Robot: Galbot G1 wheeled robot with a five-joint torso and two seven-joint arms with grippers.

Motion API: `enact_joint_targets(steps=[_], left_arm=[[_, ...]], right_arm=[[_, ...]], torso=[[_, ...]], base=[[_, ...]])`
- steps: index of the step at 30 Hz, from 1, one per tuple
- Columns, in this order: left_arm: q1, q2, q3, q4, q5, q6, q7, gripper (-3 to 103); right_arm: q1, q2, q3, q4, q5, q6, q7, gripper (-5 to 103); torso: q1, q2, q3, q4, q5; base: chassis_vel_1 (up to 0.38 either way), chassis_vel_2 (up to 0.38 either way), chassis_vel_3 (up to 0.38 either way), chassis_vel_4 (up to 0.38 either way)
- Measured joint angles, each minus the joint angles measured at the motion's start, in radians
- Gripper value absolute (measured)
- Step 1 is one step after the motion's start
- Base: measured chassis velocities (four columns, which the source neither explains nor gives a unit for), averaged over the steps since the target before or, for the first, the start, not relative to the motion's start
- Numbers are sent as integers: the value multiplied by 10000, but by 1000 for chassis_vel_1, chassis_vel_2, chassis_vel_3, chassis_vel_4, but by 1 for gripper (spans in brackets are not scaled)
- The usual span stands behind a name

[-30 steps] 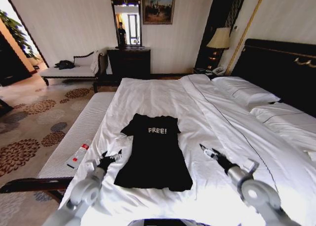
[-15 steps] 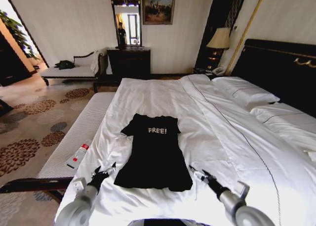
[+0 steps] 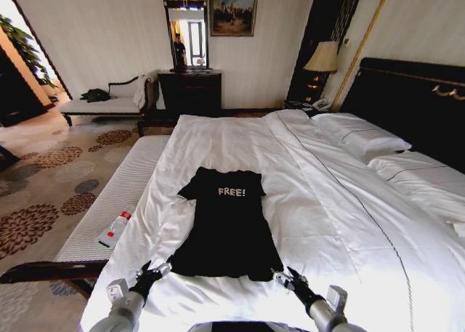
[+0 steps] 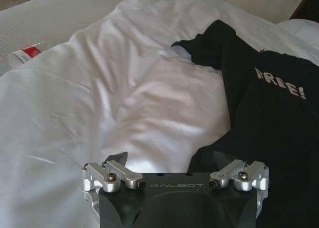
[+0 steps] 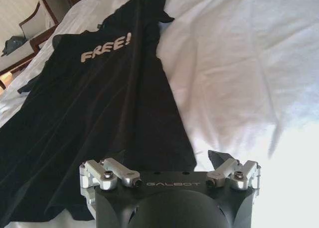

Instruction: Fold the clothes on the bed.

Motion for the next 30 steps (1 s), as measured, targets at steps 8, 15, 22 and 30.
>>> enact_joint_targets(steps=[8, 15, 22, 30], left_arm=[[-364, 69, 379, 18, 4, 125, -284, 99], [-488, 236, 432, 79, 6, 151, -362, 99], [-685, 227, 514, 203, -44, 173, -432, 98], [-903, 181, 851, 317, -35, 192, -466, 99]], right_arm=[[716, -54, -111, -703, 886, -246, -77, 89], [950, -2, -196, -1122, 1123, -295, -78, 70], [1015, 0, -166, -1269, 1273, -232, -58, 43], [1000, -41, -162, -1210, 1279, -208, -23, 15]], torso=[[1, 0, 0, 1, 0], [0, 0, 0, 0, -1], [1, 0, 0, 0, -1], [1, -1, 0, 1, 0]], base=[[0, 0, 0, 0], [0, 0, 0, 0], [0, 0, 0, 0], [0, 0, 0, 0]])
